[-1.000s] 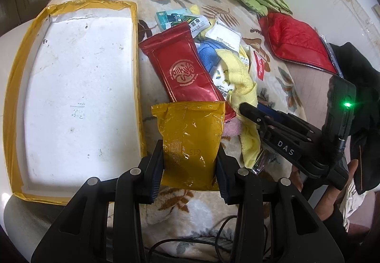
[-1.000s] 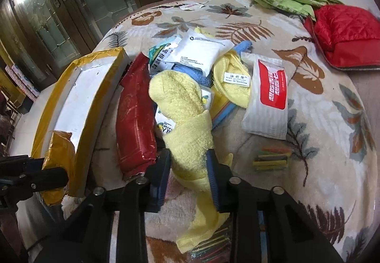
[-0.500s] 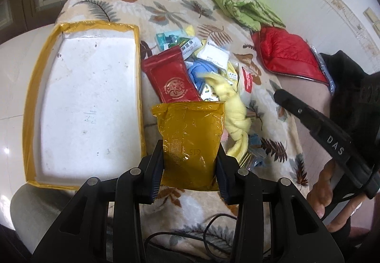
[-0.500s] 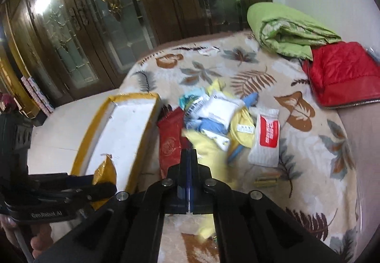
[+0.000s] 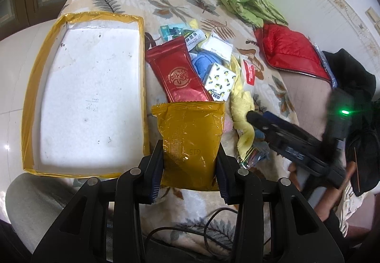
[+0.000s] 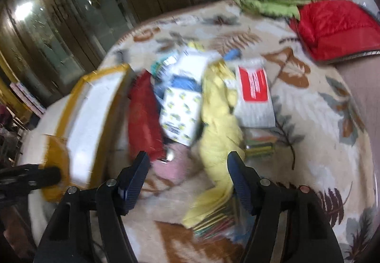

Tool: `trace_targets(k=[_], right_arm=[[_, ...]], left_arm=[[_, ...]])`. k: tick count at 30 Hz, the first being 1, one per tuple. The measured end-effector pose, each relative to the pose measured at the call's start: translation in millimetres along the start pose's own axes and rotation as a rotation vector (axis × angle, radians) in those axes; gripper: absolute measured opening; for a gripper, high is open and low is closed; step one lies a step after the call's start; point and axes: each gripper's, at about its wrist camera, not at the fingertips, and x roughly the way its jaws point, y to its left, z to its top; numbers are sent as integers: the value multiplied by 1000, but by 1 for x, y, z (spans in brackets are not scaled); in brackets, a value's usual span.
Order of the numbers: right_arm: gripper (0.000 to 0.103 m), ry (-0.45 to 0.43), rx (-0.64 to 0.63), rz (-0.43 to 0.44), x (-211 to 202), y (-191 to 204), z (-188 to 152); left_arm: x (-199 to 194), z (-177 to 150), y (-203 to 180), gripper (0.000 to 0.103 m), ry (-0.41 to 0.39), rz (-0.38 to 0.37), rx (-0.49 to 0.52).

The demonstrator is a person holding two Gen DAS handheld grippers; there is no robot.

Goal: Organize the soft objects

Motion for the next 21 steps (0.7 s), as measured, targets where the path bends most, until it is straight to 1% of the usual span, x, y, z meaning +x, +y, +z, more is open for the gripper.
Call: trace_targets(k=[2, 3, 4, 8, 9, 11, 15, 16, 17, 21], right_arm=[[56, 15, 13, -24, 13, -8, -1], [49, 27, 15, -43, 20, -11, 0], [45, 34, 20, -50, 25, -14, 1], [40, 42, 16, -91, 37, -18, 5], [33, 44, 14, -104, 39, -19, 5], [31, 54, 15, -103, 41, -20, 5], [23, 40, 11, -103, 34, -18, 5], [8, 33, 16, -96, 30, -17, 5], [0, 25, 21, -85, 25, -16, 5], [0, -12, 20, -54, 4, -8, 6]], left_arm=[[1, -1, 0, 38, 2, 3, 3], [2, -1, 1, 38, 4, 4, 3], [3, -1, 1, 38, 7, 2, 1], [6, 1, 2, 38, 11, -4, -4], [7, 1, 3, 38, 14, -4, -7], [8, 1, 4, 38, 17, -2, -7], [7, 1, 4, 38, 15, 2, -13], [6, 1, 4, 38, 14, 3, -12], [5, 0, 2, 38, 12, 5, -11], [1, 0, 0, 39, 4, 9, -5]])
